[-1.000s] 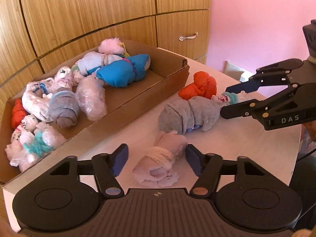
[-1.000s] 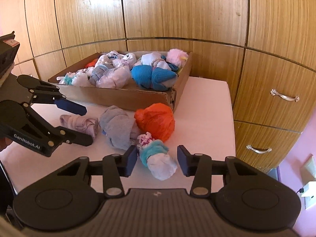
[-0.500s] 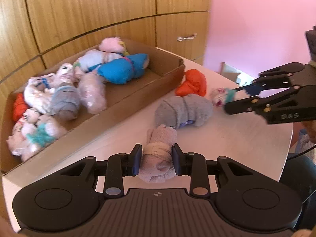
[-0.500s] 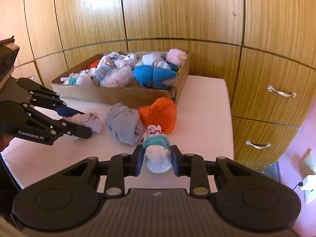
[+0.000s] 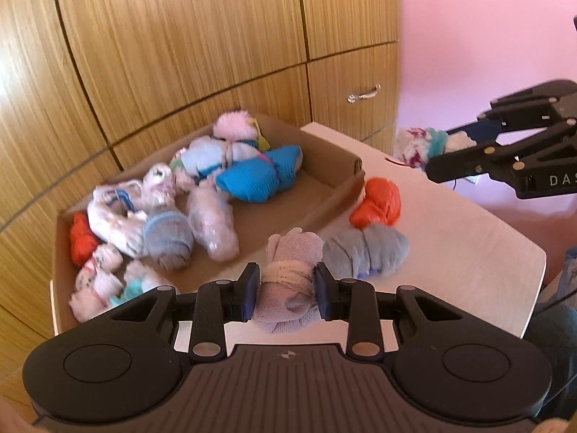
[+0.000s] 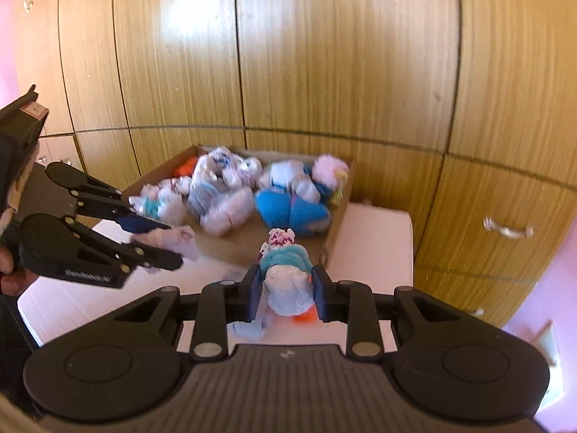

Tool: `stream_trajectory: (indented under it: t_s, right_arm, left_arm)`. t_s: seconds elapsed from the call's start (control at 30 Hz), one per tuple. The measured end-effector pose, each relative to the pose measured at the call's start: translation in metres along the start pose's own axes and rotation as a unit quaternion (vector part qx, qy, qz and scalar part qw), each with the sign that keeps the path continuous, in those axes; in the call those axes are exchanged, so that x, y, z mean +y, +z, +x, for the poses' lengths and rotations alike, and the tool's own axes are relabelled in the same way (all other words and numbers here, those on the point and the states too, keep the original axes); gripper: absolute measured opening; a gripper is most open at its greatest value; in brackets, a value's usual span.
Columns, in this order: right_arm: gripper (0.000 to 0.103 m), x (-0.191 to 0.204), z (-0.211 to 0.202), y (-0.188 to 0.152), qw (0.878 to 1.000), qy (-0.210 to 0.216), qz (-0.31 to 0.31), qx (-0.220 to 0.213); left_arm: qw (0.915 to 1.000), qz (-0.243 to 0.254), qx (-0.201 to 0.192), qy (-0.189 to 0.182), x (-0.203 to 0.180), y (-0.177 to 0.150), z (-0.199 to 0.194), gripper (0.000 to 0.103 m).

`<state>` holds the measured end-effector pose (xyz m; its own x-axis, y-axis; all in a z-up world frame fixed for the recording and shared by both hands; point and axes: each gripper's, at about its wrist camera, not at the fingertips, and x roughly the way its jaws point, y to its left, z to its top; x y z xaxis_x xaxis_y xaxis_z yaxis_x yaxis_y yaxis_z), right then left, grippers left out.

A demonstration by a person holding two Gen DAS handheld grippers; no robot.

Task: Organize objects
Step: 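Carry both held bundles into the tray and open both grippers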

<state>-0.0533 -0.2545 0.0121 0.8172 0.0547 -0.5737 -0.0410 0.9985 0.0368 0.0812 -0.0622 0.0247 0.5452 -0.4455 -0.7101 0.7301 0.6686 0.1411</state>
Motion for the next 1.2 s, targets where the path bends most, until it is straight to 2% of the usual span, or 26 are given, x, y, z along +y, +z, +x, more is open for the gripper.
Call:
stream_trajectory:
  t_s: [0.23,0.43,0.63,0.87,1.1,1.2]
  right_arm:
    - [0.027,0.001,0.026,0.036,1.000,0.010,-0.011,0.009]
    - [0.027,-0.003,0.059,0.048,0.999,0.013,-0.020,0.035]
    - [0.027,-0.002,0.087,0.046,0.998,0.023,-0.019,0.059]
    - [0.027,0.021,0.118,0.044,0.995,0.050,-0.034,0.079]
    - [0.027,0.041,0.146,0.041,0.990,0.061,-0.056,0.115]
    - [0.024,0.046,0.151,0.039,0.989,0.058,-0.064,0.121]
  left_arm:
    - [0.9997,-0.014,0.008,-0.016,0.019,0.035,0.029,0.039]
    - [0.9979,-0.048,0.025,-0.035,0.034,0.053,0.064,0.039]
    - [0.9974,-0.034,0.061,-0.016,0.043,0.045,0.086,0.039]
    - [0.9964,-0.008,0.085,0.003,0.065,0.029,0.084,0.039]
    - [0.9952,-0.038,0.089,-0.009,0.083,0.026,0.083,0.040]
    - [0.9952,-0.053,0.083,-0.001,0.082,0.024,0.082,0.039]
